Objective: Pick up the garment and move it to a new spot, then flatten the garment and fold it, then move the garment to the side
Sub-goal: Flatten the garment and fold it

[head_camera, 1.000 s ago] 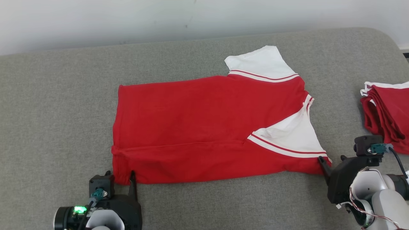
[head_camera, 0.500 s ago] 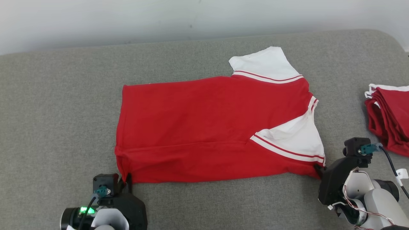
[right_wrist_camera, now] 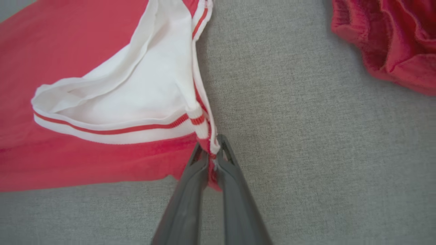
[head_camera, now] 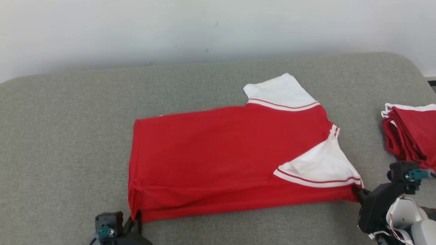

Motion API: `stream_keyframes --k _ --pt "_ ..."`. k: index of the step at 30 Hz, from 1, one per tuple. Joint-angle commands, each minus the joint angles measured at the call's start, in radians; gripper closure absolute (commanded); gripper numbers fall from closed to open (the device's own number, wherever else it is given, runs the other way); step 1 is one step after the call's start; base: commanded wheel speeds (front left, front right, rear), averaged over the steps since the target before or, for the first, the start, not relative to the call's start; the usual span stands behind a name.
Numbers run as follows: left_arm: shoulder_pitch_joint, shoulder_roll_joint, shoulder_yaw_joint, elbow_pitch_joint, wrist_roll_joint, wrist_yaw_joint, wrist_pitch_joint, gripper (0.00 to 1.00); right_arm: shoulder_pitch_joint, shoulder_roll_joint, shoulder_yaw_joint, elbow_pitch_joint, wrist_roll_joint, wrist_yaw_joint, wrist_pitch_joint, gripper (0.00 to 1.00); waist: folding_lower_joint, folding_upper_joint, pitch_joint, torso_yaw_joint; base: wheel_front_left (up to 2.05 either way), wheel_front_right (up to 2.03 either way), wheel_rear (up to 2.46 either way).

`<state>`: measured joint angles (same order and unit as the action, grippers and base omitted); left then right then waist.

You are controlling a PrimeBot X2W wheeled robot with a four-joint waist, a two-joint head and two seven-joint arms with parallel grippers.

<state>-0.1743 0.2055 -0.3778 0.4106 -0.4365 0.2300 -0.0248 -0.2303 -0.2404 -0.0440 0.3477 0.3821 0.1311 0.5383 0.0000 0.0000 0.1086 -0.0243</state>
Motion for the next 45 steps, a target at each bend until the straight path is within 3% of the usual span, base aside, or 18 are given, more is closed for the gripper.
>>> stream_keyframes --k 1,12,13,14,15,16,17,21,30,35,45 --pt "0.023 0.015 0.004 -0.009 -0.007 0.010 0.003 1.00 0.024 -0.007 -0.013 -0.015 0.005 -0.002 0.006 1.00 0.0000 0.0000 -0.016 0.005 0.00 0.00 0.00" --pt "0.180 0.044 -0.010 -0.179 -0.026 0.051 0.066 1.00 0.218 0.056 -0.078 -0.196 -0.017 -0.002 0.105 1.00 0.0000 0.0000 -0.046 0.015 0.00 0.00 0.00" --pt "0.192 0.045 -0.010 -0.186 -0.027 0.054 0.072 0.87 0.229 0.064 -0.078 -0.205 -0.020 -0.002 0.109 1.00 0.0000 0.0000 -0.047 0.014 0.00 0.00 0.00" --pt "0.206 0.050 -0.009 -0.199 -0.024 0.060 0.070 0.00 0.248 0.080 -0.073 -0.212 -0.026 -0.002 0.114 1.00 0.0000 0.0000 -0.048 0.013 0.00 0.00 0.00" --pt "0.210 0.049 -0.009 -0.201 -0.027 0.061 0.067 0.00 0.253 0.085 -0.068 -0.212 -0.029 -0.002 0.117 0.88 0.0000 0.0000 -0.049 0.013 0.00 0.00 0.00" --pt "0.214 0.051 -0.012 -0.201 -0.023 0.058 0.069 0.00 0.254 0.089 -0.065 -0.211 -0.034 -0.002 0.113 0.04 0.0000 0.0000 -0.049 0.013 0.00 0.00 0.00" --pt "0.216 0.051 -0.015 -0.200 -0.021 0.056 0.068 0.00 0.253 0.092 -0.064 -0.208 -0.038 -0.002 0.110 0.00 0.0000 0.0000 -0.048 0.013 0.00 0.00 0.00" --pt "0.215 0.052 -0.002 -0.202 -0.035 0.062 0.055 0.00 0.237 0.097 -0.056 -0.200 -0.047 -0.002 0.103 0.00 0.0000 0.0000 -0.049 0.014 0.00 0.00 0.00" --pt "0.164 0.103 0.040 -0.256 -0.049 0.069 0.090 0.00 0.133 0.025 -0.050 -0.239 -0.061 -0.002 0.119 0.00 0.0000 0.0000 -0.028 0.028 0.00 0.00 0.00" --pt "0.031 0.148 0.035 -0.271 -0.051 0.033 0.193 0.00 -0.016 -0.041 -0.007 -0.233 -0.044 -0.002 0.176 0.00 0.0000 0.0000 0.005 0.036 0.00 0.00 0.00" --pt "-0.299 0.140 0.019 -0.129 -0.097 -0.066 0.350 0.00 -0.354 -0.105 0.163 -0.070 -0.037 -0.002 0.208 0.00 0.0000 0.0000 0.126 0.029 0.00 0.00 0.00"
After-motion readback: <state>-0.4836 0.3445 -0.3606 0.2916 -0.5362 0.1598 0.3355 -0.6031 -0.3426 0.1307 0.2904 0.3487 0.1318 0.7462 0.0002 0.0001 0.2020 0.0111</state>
